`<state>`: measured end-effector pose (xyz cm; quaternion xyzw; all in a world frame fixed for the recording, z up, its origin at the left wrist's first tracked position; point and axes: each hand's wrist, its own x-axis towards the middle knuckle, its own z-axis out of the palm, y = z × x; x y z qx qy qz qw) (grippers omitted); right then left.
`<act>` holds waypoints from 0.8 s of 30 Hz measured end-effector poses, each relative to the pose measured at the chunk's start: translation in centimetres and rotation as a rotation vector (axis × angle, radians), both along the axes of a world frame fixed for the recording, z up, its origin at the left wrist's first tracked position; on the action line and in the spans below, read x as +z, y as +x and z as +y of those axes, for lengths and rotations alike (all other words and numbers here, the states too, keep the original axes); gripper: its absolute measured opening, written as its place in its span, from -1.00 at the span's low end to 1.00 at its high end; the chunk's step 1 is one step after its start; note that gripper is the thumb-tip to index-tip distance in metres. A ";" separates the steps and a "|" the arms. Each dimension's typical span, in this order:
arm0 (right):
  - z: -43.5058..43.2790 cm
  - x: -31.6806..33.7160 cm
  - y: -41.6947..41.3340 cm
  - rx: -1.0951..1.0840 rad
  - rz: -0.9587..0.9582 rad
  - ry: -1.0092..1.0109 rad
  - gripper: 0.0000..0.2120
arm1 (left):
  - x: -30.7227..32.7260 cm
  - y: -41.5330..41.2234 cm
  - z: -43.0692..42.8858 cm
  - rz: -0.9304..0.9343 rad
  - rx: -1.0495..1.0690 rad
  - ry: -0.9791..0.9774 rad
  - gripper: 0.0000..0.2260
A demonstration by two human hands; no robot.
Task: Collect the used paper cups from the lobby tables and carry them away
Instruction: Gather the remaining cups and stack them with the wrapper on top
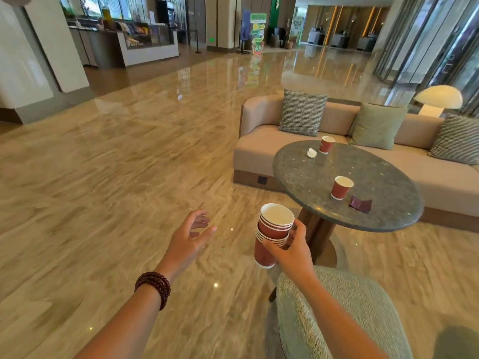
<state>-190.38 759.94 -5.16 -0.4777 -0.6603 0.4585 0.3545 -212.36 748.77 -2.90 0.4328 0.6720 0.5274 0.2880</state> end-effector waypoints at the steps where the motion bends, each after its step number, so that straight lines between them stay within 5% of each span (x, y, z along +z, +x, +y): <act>1: 1.2 -0.2 -0.6 -0.011 0.000 -0.006 -0.19 | -0.2 -0.7 1.6 -0.004 -0.013 -0.002 -0.60; 7: 9.0 -1.3 -4.9 -0.127 -0.017 -0.006 -0.18 | -1.4 -6.1 12.2 -0.020 -0.121 0.010 -0.61; 14: 18.3 -2.0 -10.2 -0.299 -0.008 -0.045 -0.16 | -1.1 -12.2 25.0 -0.003 -0.311 -0.005 -0.40; 24: 29.6 -2.4 -13.5 -0.487 0.025 -0.076 -0.15 | -1.7 -15.2 40.4 0.036 -0.492 -0.024 -0.51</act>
